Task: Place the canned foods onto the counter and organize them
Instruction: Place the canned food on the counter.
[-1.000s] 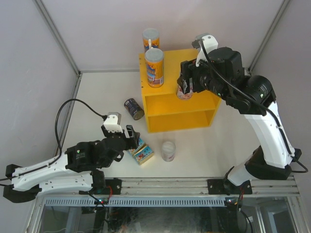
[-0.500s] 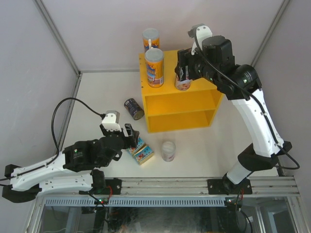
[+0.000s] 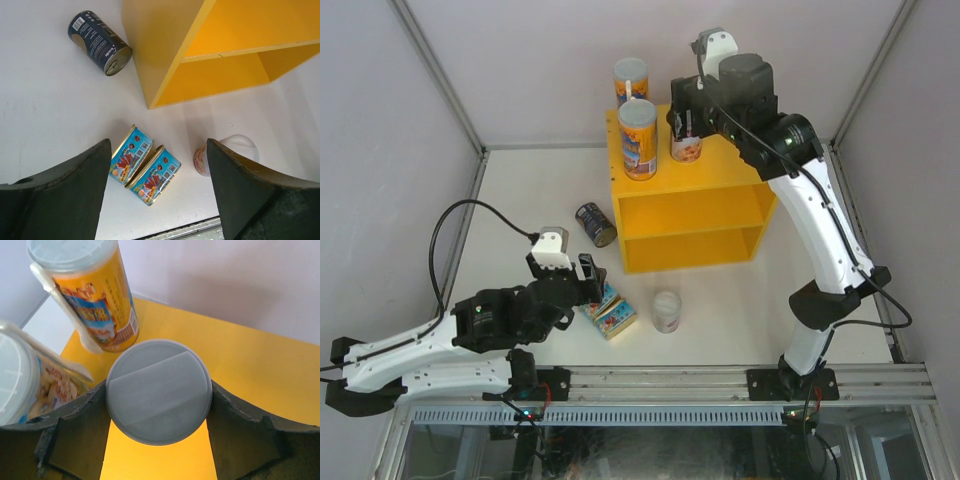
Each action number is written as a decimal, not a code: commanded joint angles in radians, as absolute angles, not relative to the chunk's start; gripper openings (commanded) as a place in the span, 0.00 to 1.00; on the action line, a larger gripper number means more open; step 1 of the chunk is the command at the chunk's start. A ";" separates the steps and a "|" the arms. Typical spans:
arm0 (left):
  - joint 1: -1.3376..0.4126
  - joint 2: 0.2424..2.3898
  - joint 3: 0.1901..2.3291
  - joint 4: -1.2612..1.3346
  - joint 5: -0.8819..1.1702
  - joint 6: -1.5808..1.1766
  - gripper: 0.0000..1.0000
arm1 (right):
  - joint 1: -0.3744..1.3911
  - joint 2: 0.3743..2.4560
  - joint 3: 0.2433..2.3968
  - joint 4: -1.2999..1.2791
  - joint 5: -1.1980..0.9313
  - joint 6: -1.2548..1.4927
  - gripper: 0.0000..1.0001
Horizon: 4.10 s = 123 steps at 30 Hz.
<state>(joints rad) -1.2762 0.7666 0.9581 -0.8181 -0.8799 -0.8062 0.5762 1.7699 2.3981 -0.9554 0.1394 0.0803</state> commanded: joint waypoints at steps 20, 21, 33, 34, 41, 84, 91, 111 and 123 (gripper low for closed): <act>-1.280 0.756 1.006 -0.751 -0.921 -0.741 0.80 | 0.497 1.885 2.427 -0.748 0.101 0.070 0.18; -1.280 0.756 1.007 -0.750 -0.923 -0.741 0.80 | 0.496 1.889 2.427 -0.745 0.098 0.072 0.18; -1.280 0.753 1.002 -0.752 -0.926 -0.748 0.80 | 0.487 1.920 2.428 -0.715 0.071 0.080 0.20; -1.280 0.752 1.001 -0.752 -0.926 -0.750 0.80 | 0.485 1.923 2.428 -0.713 0.071 0.080 0.21; -1.281 0.750 0.999 -0.754 -0.924 -0.752 0.80 | 0.482 1.937 2.428 -0.702 0.074 0.075 0.23; -1.279 0.731 0.983 -0.746 -0.903 -0.757 0.80 | 0.489 1.920 2.425 -0.751 0.117 0.094 0.74; -1.280 0.730 0.973 -0.746 -0.896 -0.770 0.80 | 0.488 1.894 2.398 -0.739 0.117 0.099 0.75; -1.280 0.726 0.955 -0.731 -0.899 -0.779 0.80 | 0.487 1.799 2.319 -0.704 0.141 0.100 0.77; -1.280 0.702 0.930 -0.732 -0.903 -0.833 0.82 | 0.509 1.734 2.284 -0.716 0.150 0.092 0.77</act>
